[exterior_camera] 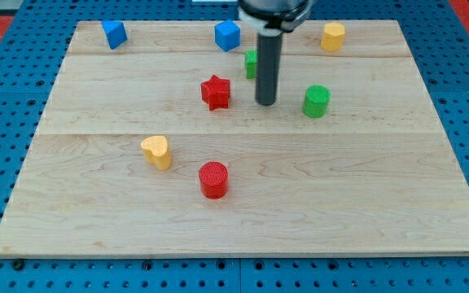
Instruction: Move the green circle to the center right
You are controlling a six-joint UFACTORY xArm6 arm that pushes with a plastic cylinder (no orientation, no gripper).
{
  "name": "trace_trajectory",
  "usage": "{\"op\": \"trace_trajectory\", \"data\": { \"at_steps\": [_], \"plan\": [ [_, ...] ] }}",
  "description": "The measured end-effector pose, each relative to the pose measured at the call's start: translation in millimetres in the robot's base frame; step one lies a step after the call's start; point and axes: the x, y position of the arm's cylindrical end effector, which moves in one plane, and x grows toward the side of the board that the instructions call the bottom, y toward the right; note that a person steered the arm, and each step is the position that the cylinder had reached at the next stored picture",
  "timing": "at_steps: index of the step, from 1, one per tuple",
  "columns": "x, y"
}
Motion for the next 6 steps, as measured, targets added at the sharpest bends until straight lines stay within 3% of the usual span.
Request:
{"op": "trace_trajectory", "data": {
  "at_steps": [1, 2, 3, 6],
  "plan": [
    [28.9, 56.3],
    [29.9, 56.6],
    [40.5, 102.2],
    [75.9, 52.7]
  ]
}}
